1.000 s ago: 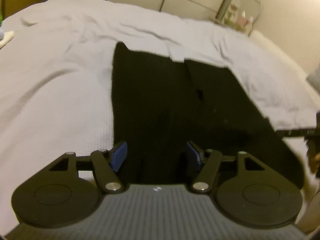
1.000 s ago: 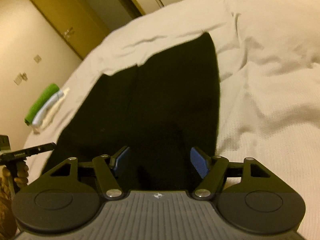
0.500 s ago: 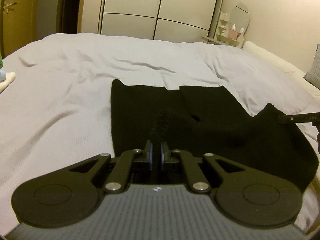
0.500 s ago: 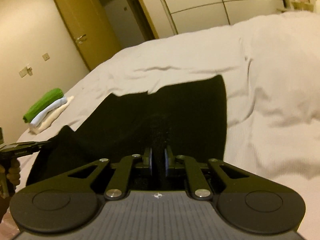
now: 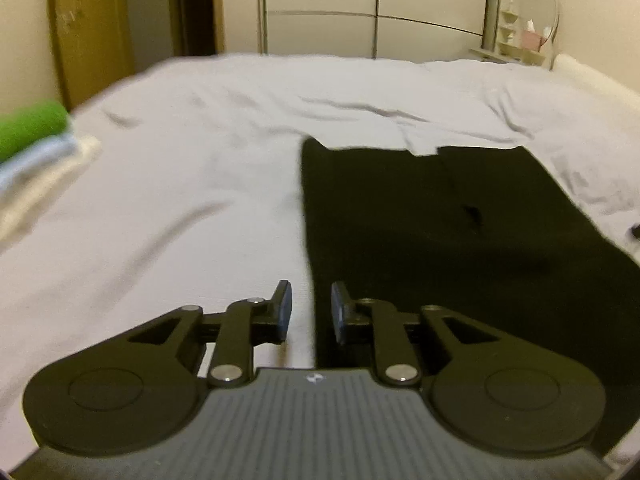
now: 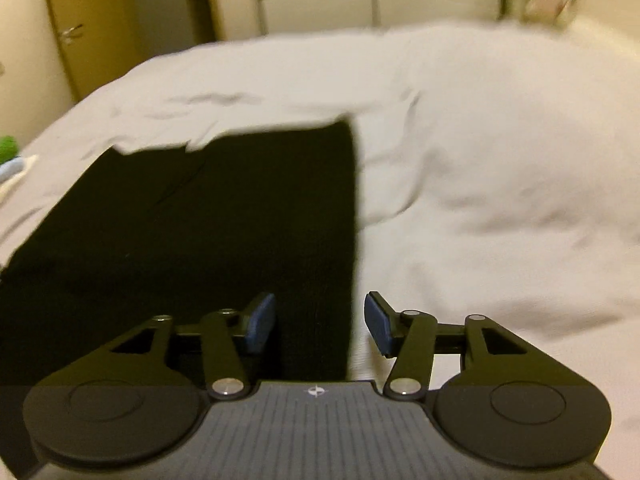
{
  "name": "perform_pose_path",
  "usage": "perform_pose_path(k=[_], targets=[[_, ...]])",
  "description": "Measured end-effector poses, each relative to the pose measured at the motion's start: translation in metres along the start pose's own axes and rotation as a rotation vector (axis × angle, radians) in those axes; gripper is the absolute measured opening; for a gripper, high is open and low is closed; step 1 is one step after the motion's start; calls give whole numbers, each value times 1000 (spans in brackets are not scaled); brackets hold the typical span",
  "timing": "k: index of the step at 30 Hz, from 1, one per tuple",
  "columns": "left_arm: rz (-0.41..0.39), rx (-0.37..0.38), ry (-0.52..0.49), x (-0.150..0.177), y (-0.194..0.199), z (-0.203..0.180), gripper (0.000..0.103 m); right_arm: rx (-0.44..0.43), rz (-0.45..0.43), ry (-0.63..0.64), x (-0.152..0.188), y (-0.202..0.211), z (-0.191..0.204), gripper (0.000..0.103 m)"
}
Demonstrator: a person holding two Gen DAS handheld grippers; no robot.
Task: Fold clothes
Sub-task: 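Close both grippers on the folded edge and press it flat, then open both grippers and withdraw them from the folded garment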
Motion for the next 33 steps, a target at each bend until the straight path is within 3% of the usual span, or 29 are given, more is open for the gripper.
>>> perform_pose_path(k=[4,7,10,13,14,16,18,22,25,27,30,33], targets=[[-39,80,-47,15,50,-24,17,-76,-106,-17,15,66,13,52],[-47,150,-85,39,81,-48,18,-149,-115,21,43,96,40,52],[1,169,-68,60,81,-66,19,-175,-90,85,71,102,68,52],[52,63,-66,81,65,-68,21,-168,-59,122,94,96,81,51],[75,46,-8,86,61,-60,20,-155,-50,118,98,92,78,51],[77,35,92,90,59,-44,5,-130,-34,108,107,85,72,50],[85,3,110,88,63,-37,4,-104,-17,99,116,77,66,50],[113,-38,131,79,88,-42,6,-7,-4,29,110,103,52,53],[145,-82,116,73,105,-61,19,-11,-1,-75,108,129,47,68],[173,-105,103,71,111,-76,24,-11,28,-82,110,137,53,93],[209,-119,93,73,120,-94,31,-6,74,-80,114,146,63,93],[214,-127,68,75,136,-110,32,6,103,-73,118,154,71,94]])
Point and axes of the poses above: each gripper's, at about its wrist camera, not at the fingertips, and y roughly against the way its jaws point, z to its left, x to its underside, the point moved 1 cm from there along -y, roughly the way its jaws point, and after that the axes turned 6 degrees about -z, right-handed, at the moved point
